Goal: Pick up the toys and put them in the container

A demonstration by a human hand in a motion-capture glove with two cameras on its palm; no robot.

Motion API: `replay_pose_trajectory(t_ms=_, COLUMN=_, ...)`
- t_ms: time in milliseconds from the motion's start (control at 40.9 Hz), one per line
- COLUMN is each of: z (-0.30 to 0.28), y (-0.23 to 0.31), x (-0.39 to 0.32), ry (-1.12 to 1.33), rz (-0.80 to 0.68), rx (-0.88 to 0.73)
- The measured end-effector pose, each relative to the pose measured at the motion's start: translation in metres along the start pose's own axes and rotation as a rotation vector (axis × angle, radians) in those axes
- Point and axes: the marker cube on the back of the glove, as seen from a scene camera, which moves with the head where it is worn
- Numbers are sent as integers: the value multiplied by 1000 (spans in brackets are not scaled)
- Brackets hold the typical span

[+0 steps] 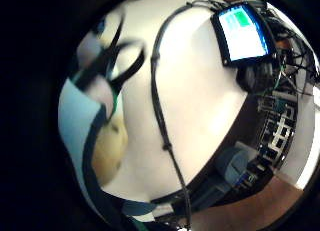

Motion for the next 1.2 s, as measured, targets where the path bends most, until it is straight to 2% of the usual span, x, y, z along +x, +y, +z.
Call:
replay_pose_trajectory(t_ms=98, z=-69, y=-6, x=-15, ry=-133, rz=-125, rx=89)
replay_pose_trajectory(t_ms=196, z=-147, y=-8, x=-60, ry=-213, rz=-216, rx=305)
replay_pose_trajectory(t_ms=293, z=-202, y=-13, x=-112, ry=-263, rz=-251, rx=497)
replay_pose_trajectory(t_ms=440, z=-257, y=-72, x=-151, ry=-434, rz=-226, rx=562)
replay_pose_trajectory(t_ms=563, z=-247, y=-127, x=-217, ry=-317, rz=-222, rx=557)
replay_pose_trajectory(t_ms=660, z=-228, y=-164, x=-222, ry=-112, rz=-152, rx=437)
replay_pose_trajectory(t_ms=758, z=-215, y=-170, x=-233, ry=-157, rz=-177, rx=359)
replay_pose_trajectory(t_ms=856, z=-222, y=-159, x=-203, ry=-224, rz=-170, rx=408)
replay_pose_trajectory(t_ms=954, z=-228, y=-145, x=-153, ry=-253, rz=-85, rx=385)
replay_pose_trajectory(t_ms=1101, z=-212, y=-138, x=-79, ry=-206, rz=94, rx=237)
replay_pose_trajectory(t_ms=1198, z=-188, y=-154, x=-49, ry=-185, rz=167, rx=130)
